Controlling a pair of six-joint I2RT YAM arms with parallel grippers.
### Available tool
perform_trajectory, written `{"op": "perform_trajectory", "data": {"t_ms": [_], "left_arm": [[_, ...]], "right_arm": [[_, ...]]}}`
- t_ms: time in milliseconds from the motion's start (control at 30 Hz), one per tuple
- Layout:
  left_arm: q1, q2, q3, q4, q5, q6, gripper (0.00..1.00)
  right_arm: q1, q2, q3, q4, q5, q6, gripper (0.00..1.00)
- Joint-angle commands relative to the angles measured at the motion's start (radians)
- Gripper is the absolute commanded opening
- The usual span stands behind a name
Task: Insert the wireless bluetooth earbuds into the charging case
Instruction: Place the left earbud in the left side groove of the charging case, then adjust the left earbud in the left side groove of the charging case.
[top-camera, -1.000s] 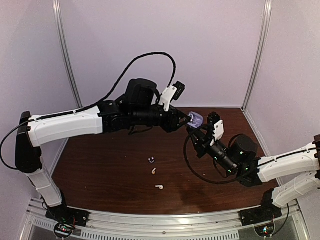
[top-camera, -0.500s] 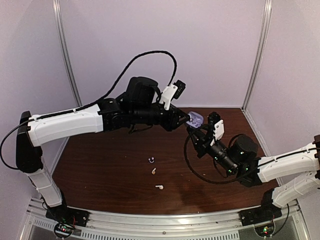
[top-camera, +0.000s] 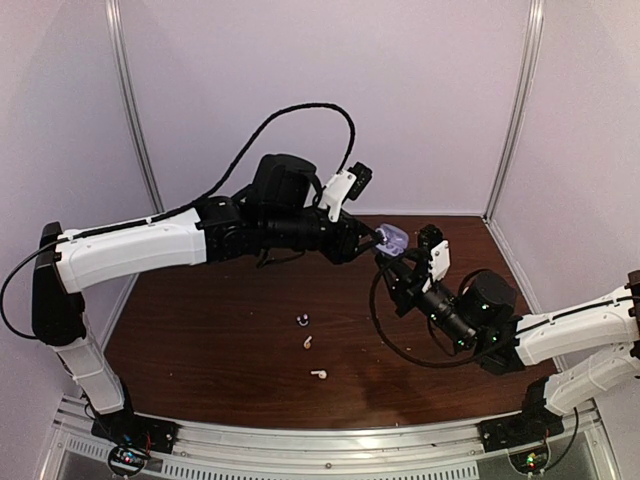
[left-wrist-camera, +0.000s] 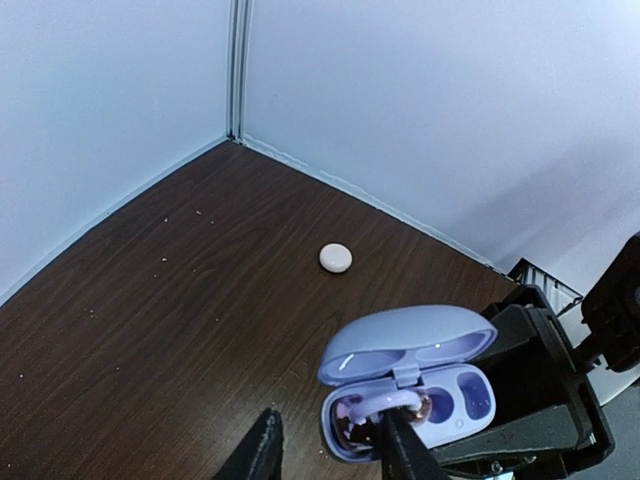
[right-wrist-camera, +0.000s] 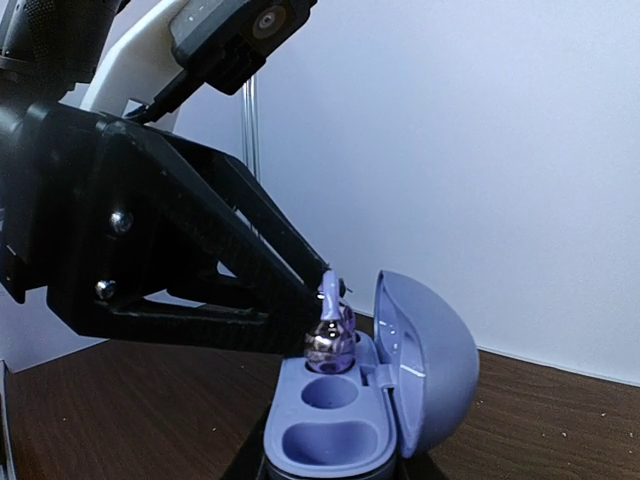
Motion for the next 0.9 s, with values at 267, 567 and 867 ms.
{"op": "perform_trajectory", "data": {"t_ms": [267,567,867], "left_arm": [[-0.002,-0.014,-0.021,-0.02,0.015,0.026,0.39],[-0.001,-0.044,-0.053,0.01,0.061,0.062,0.38],[0.0,-0.115,-0.1,0.039,0.039,0.086,0.32]], "right_arm": [[-0.008,-0.028,-0.007,0.052,-0.019,0.014,0.0],[-0.01,-0.03,-0.011,0.049,-0.048,0.014,0.0],[-0.012,-0.04,-0.014,0.026,-0.086,0.014,0.0]]}}
